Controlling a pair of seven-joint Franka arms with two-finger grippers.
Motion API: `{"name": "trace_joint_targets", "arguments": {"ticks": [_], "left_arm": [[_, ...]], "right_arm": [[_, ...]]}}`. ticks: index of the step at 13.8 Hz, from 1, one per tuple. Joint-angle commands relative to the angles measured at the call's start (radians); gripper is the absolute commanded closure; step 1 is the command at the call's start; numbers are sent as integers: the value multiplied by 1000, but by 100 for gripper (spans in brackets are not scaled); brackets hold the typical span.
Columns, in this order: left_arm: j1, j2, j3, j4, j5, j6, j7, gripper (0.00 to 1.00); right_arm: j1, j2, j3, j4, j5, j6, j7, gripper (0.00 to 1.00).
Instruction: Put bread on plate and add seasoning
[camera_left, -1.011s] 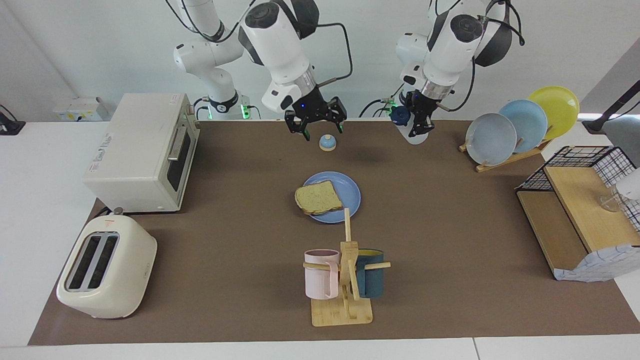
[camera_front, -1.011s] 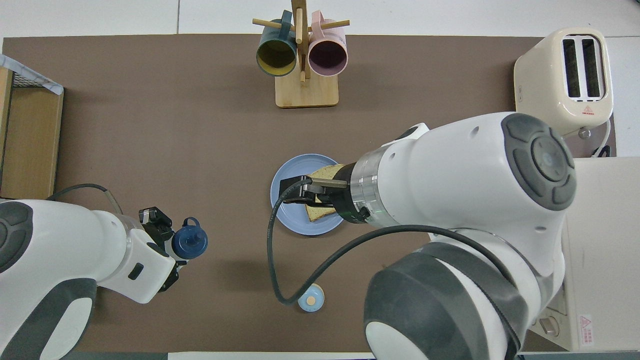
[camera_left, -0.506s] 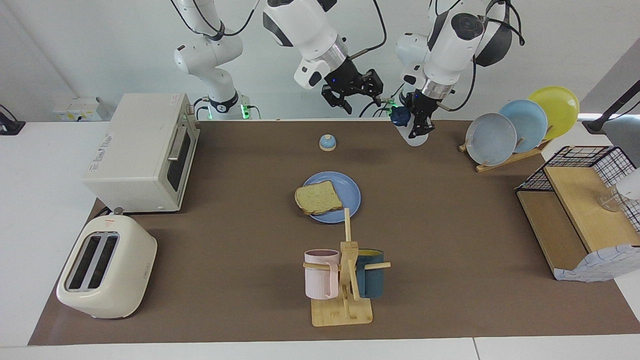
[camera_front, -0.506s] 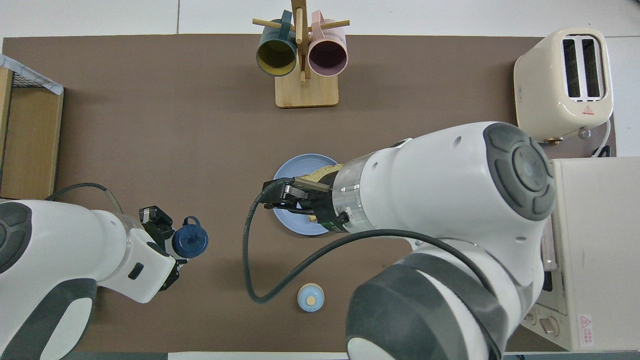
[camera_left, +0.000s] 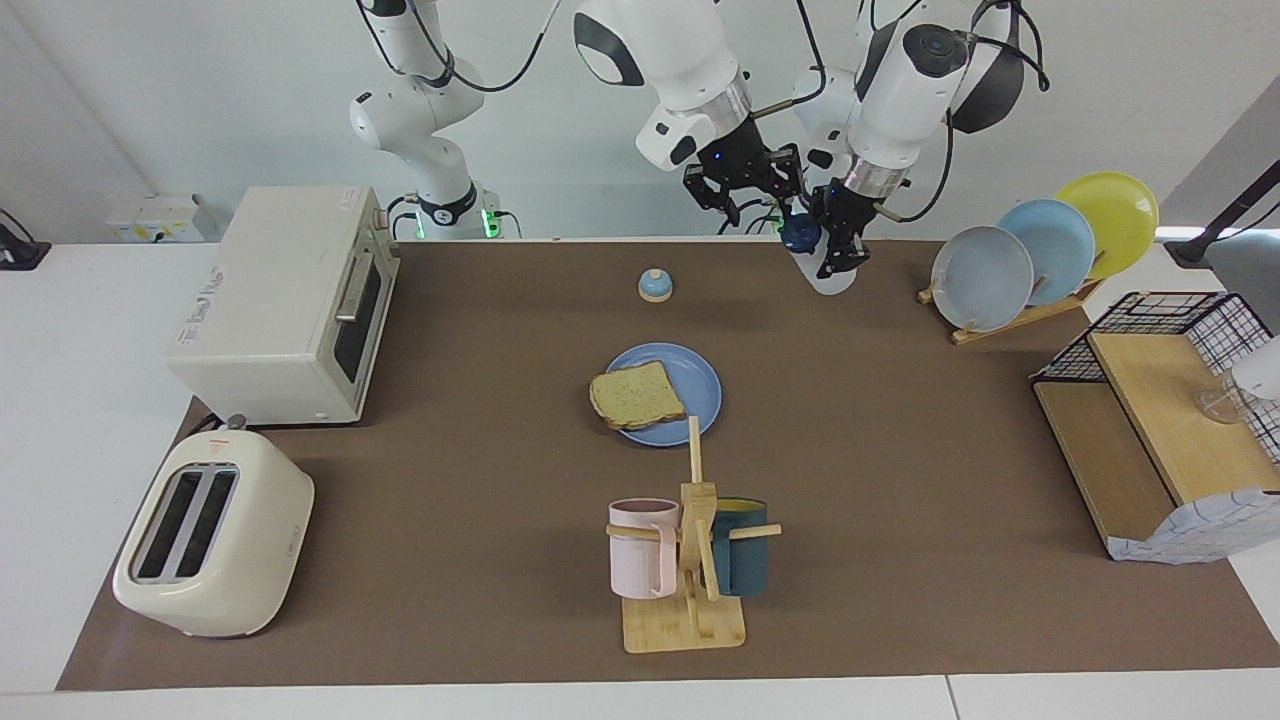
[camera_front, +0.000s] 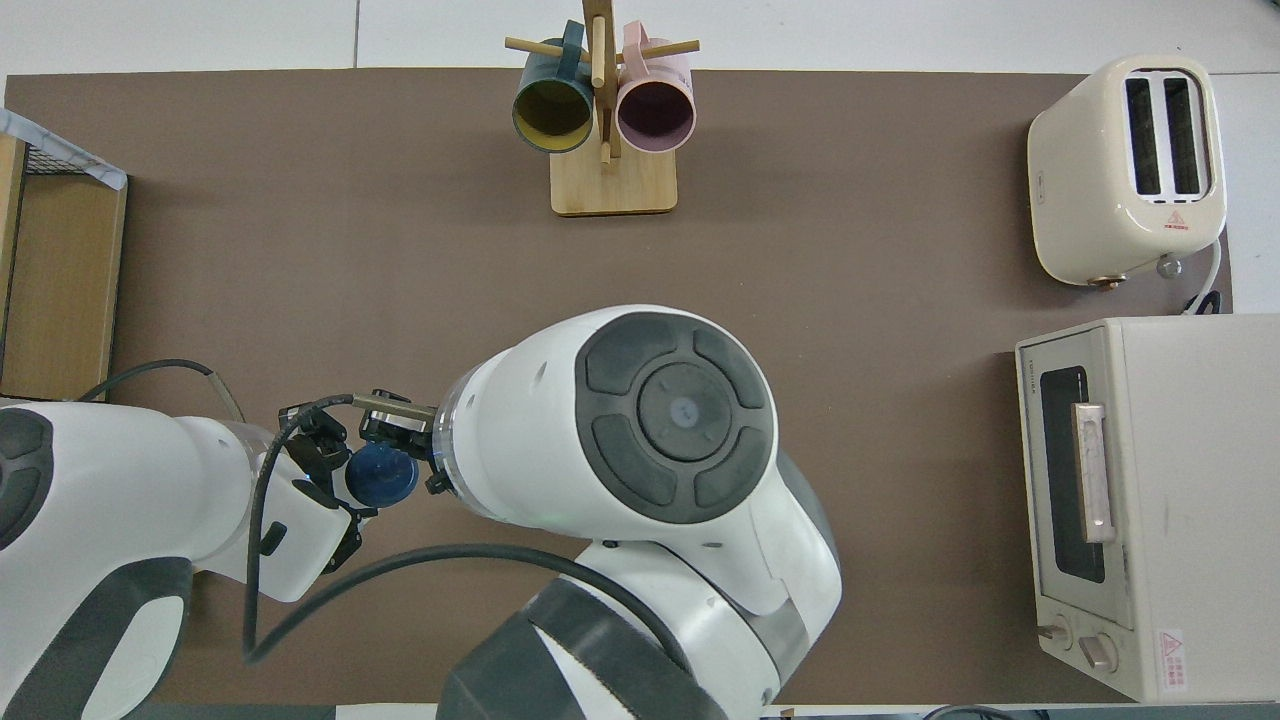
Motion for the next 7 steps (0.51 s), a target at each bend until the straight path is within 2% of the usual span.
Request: {"name": "trace_joint_targets", "arguments": {"ticks": [1,5,7], "left_arm": [[-3,-28,-1,-27,1,24,-7,100],[-3,-26,-1,-27,1,28,-15,100],[-3,-26,-2,-27,1,30,-16,100]], "right_arm": [[0,53,3,89,-26,-32,44,35],[21,53,3,89,-36,-19,80,37],[29,53,3,88,-36,-2,80,46]]}}
